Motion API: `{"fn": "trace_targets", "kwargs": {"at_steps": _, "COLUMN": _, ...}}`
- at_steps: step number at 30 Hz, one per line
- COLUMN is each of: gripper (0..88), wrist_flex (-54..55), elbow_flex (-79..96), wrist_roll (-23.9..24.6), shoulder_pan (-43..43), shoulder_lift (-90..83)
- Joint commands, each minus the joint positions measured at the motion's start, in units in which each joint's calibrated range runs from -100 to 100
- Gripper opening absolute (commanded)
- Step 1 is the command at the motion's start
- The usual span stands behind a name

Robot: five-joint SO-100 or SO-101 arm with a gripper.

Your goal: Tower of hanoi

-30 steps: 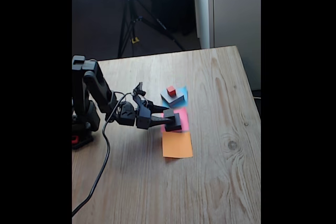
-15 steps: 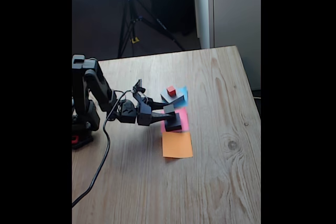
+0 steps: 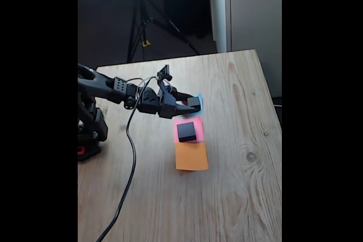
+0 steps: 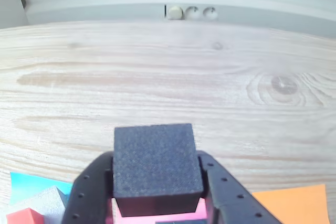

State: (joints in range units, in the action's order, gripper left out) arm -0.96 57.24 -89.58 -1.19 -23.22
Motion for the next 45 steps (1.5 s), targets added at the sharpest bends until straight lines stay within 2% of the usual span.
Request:
{"fn": "trace_targets", "kwargs": {"at_steps": 1, "gripper": 0.3, "wrist_flex": -20.61, "elbow_flex": -8.60, "wrist_roll": -0.22, "shoulder_pan": -2.28, "shoulder_lift": -8.81}}
{"fn": "trace_targets", "kwargs": {"at_steps": 7, "gripper": 0.3, "wrist_flex": -48.21, "elbow_flex": -25.15, "wrist_roll": -4.23, "shoulder_pan": -5.21, "shoulder_lift": -14.18}}
{"fn": "trace_targets", "kwargs": {"at_steps": 8, "gripper": 0.3, "wrist_flex": -51.53, "elbow_flex": -27.78, "wrist_roll": -4.23, "shoulder_pan": -5.71, "shoulder_lift": -14.64}}
{"fn": "trace_targets", "kwargs": {"at_steps": 13, "gripper": 0.3, "wrist_flex": -66.74, "elbow_flex": -39.60, "wrist_roll": -10.42, "shoulder_pan": -9.89, "shoulder_lift": -16.30}}
{"fn": "trace_targets", "kwargs": {"at_steps": 19, "gripper": 0.3, "wrist_flex": -77.51, "elbow_flex": -47.51, "wrist_roll": -10.42, "shoulder_pan": -15.74, "shoulder_lift": -16.91}}
{"fn": "trace_targets", "kwargs": {"at_steps": 23, "gripper": 0.3, "wrist_flex": -79.21, "elbow_flex": -43.69, "wrist_roll": -10.42, "shoulder_pan": -19.25, "shoulder_lift": -19.18}}
{"fn": "trace_targets", "kwargs": {"at_steps": 27, "gripper": 0.3, "wrist_flex": -72.65, "elbow_flex": -29.96, "wrist_roll": -10.42, "shoulder_pan": -22.76, "shoulder_lift": -23.79}}
{"fn": "trace_targets", "kwargs": {"at_steps": 30, "gripper": 0.3, "wrist_flex": -62.37, "elbow_flex": -16.42, "wrist_roll": -10.42, "shoulder_pan": -24.60, "shoulder_lift": -26.60}}
{"fn": "trace_targets", "kwargs": {"at_steps": 37, "gripper": 0.3, "wrist_flex": -27.41, "elbow_flex": 11.58, "wrist_roll": -10.42, "shoulder_pan": -25.85, "shoulder_lift": -26.90}}
{"fn": "trace_targets", "kwargs": {"at_steps": 45, "gripper": 0.3, "wrist_flex": -9.44, "elbow_flex": 17.04, "wrist_roll": -10.42, "shoulder_pan": -24.01, "shoulder_lift": -17.36}}
